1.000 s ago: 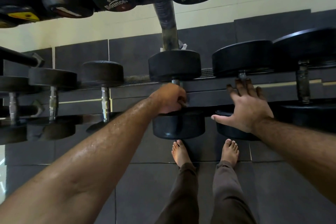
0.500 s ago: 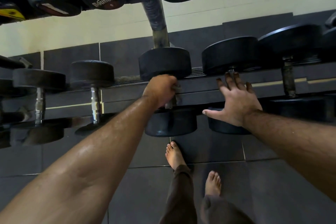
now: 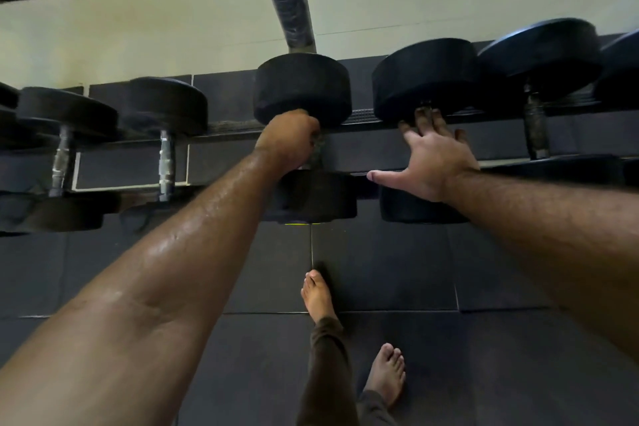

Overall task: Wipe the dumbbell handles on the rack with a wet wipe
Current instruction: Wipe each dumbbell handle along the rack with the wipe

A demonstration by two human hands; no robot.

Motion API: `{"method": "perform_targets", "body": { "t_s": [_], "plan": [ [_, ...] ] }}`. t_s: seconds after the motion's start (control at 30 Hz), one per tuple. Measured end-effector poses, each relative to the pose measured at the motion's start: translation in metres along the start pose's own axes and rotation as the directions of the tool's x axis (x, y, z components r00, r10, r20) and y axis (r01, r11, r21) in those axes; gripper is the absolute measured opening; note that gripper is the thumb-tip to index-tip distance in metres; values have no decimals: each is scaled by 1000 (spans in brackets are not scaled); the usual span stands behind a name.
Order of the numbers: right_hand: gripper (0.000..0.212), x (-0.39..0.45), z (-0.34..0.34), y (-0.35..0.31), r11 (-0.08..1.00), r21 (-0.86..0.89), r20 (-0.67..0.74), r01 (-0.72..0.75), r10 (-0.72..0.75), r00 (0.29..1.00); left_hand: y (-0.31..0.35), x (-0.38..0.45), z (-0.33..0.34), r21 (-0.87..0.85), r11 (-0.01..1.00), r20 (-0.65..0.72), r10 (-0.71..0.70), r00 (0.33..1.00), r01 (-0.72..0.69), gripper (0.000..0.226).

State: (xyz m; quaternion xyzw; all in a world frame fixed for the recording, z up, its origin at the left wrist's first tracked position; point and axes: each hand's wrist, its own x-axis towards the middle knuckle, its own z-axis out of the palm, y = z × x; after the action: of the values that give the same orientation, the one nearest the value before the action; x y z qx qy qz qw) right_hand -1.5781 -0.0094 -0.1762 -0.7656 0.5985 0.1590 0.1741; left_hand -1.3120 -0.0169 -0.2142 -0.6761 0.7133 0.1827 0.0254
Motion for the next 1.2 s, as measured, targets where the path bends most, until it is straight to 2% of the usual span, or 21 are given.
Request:
{"method": "perform_targets", "body": {
  "t_s": [0.1, 0.17, 0.2, 0.23, 0.3, 0.37, 0.4, 0.43, 0.5, 0.53, 0.57, 0.63, 0.73, 0.83, 0.9, 1.0, 1.07, 1.1, 1.13, 1.17, 1.2],
  "plan": [
    [139, -1, 0, 0, 1000, -7, 7, 10, -10, 1000, -3, -6, -4, -116, 993, 169, 24, 985, -4, 15],
    [140, -1, 0, 1, 1000, -8, 2, 10, -10, 1000, -8, -14, -9, -239, 969, 283, 2, 959, 69, 10],
    [140, -1, -1, 1, 1000, -9, 2, 11, -11, 1000, -13, -18, -11, -305, 944, 284, -34, 958, 124, 11],
    [140, 0, -1, 1, 1000, -9, 2, 12, -12, 1000, -18, -18, -12, -364, 917, 230, -82, 970, 164, 15],
    [141, 0, -2, 0, 1000, -15, 2, 14, -14, 1000, -30, -15, -9, -380, 903, 34, -205, 978, 202, 13],
    [141, 1, -1, 0, 1000, -20, 0, 14, -14, 1000, -38, -16, 3, -396, 877, -95, -334, 938, 272, 6],
    [140, 1, -1, 0, 1000, -23, -1, 13, -13, 1000, -39, -18, 9, -467, 828, -56, -377, 925, 309, 10],
    [140, 1, -1, 1, 1000, -27, 0, 12, -12, 1000, -40, -20, 15, -548, 764, 42, -383, 923, 342, 15],
    [140, 2, -2, 1, 999, -34, 6, 13, -13, 1000, -40, -29, 18, -664, 641, 233, -314, 921, 386, 11],
    [140, 3, -2, 0, 999, -35, 7, 14, -14, 1000, -41, -32, 15, -729, 546, 291, -299, 909, 413, 8],
    [140, 3, -1, 0, 999, -35, 8, 14, -14, 1000, -43, -32, 12, -803, 418, 318, -304, 898, 426, 7],
    [141, 4, -1, 0, 999, -37, 10, 13, -13, 1000, -49, -25, 9, -885, 203, 308, -420, 854, 419, 16],
    [141, 4, -2, 0, 1000, -30, 25, 7, -6, 1000, -52, -7, 12, -892, 106, 280, -632, 722, 439, 23],
    [140, 4, -3, -1, 1000, -22, 34, 4, -4, 999, -49, 5, 20, -926, -74, 327, -652, 685, 371, 23],
    [140, 3, -4, -1, 1000, -21, 37, 7, -6, 999, -48, 2, 24, -928, -69, 332, -604, 724, 367, 21],
    [141, 3, -5, -1, 1000, -26, 37, 10, -9, 999, -48, -3, 26, -888, 83, 383, -414, 826, 453, 24],
    [140, 4, -5, 0, 1000, -26, 37, 9, -9, 999, -55, -1, 23, -795, 356, 392, -316, 864, 491, 22],
    [140, 4, -5, -1, 1000, -24, 37, 7, -6, 999, -62, 3, 22, -721, 487, 374, -324, 869, 493, 17],
    [140, 4, -5, -1, 1000, -25, 36, 5, -4, 999, -68, 7, 23, -655, 568, 327, -381, 865, 498, 11],
    [140, 5, -4, -1, 1000, -27, 38, 5, -4, 999, -75, 11, 28, -647, 559, 289, -450, 845, 518, 11],
    [140, 5, -4, -1, 1000, -29, 40, 6, -5, 999, -72, 10, 28, -711, 486, 265, -484, 834, 508, 13]
  ]
}}
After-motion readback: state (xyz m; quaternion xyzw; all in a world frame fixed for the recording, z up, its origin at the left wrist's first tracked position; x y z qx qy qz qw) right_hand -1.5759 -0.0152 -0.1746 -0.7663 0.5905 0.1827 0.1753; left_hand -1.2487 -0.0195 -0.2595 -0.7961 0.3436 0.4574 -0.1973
